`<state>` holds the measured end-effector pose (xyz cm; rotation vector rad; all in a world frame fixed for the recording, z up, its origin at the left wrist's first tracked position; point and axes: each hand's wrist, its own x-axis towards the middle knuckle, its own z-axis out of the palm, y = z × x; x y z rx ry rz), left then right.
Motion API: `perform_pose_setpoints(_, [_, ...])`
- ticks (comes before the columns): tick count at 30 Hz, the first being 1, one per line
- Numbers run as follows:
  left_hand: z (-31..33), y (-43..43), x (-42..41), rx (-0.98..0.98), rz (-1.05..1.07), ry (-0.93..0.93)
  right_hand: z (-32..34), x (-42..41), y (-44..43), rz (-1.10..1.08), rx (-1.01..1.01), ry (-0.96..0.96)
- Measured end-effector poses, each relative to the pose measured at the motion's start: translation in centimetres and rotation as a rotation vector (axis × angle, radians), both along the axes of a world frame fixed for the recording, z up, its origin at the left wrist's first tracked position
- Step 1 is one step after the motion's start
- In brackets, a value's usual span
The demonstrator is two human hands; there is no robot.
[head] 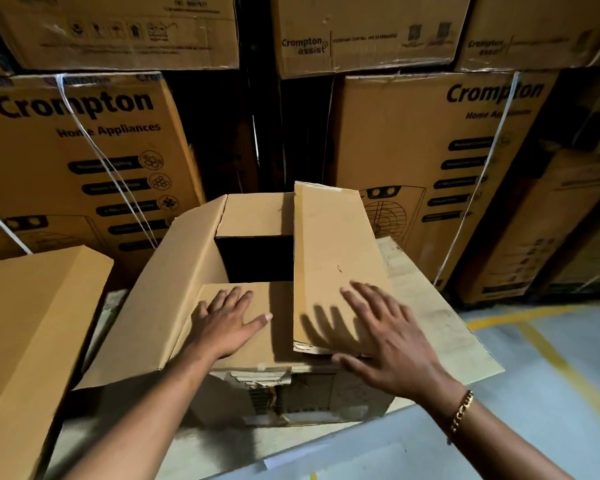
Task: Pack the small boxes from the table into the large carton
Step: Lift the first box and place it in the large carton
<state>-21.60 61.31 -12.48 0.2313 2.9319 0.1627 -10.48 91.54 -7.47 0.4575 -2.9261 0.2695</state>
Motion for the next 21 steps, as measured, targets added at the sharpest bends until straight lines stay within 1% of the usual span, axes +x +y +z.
perform_pose_setpoints(1, [-0.1, 0.1, -0.5, -0.006, -0.020, -0.004, -0.9, -0.1, -1.0, 0.023, 0.054, -0.070])
perform_pose_setpoints(2, [-0.1, 0.2, -1.0, -0.012, -0.038, -0.006, -1.7, -0.2, -1.6, 0.027, 0.088, -0.088])
perform_pose_setpoints(3, [-0.2, 0.1, -1.5, -0.012, -0.053, -0.005, -2.0, -0.2, -2.0, 0.011, 0.105, -0.066])
perform_pose_setpoints(6, [-0.7, -0.3, -3.0, -0.023, -0.072, -0.018, -1.0, 0.2, -1.1, -0.092, 0.044, 0.154])
perform_pose_setpoints(9, [-1.4, -0.4, -3.8, -0.022, -0.070, -0.049, 0.3, 1.4, 0.9, -0.180, -0.126, 0.337])
perform_pose_setpoints(11, [-1.5, -0.2, -3.6, -0.021, -0.065, -0.062, 0.8, 2.1, 2.3, -0.252, -0.303, 0.444])
perform_pose_setpoints(13, [-1.4, -0.2, -3.3, -0.016, -0.065, -0.037, 0.8, 2.6, 3.7, -0.457, -0.518, 0.543])
perform_pose_setpoints(15, [-1.3, -0.3, -3.2, -0.018, -0.071, -0.017, -0.3, 3.1, 6.0, -0.715, -0.675, 0.580])
perform_pose_setpoints(17, [-1.3, -0.4, -3.3, -0.023, -0.073, -0.034, -2.0, 3.6, 8.3, -0.942, -0.663, 0.518])
perform_pose_setpoints(18, [-1.3, -0.3, -3.2, -0.031, -0.073, -0.053, -3.0, 3.9, 9.1, -1.038, -0.629, 0.438])
perform_pose_setpoints(20, [-1.2, -0.2, -3.2, -0.044, -0.080, -0.078, -5.1, 4.0, 10.2, -1.190, -0.519, 0.186])
perform_pose_setpoints(21, [-1.1, -0.2, -3.1, -0.048, -0.083, -0.082, -6.1, 4.0, 10.2, -1.195, -0.438, 0.027])
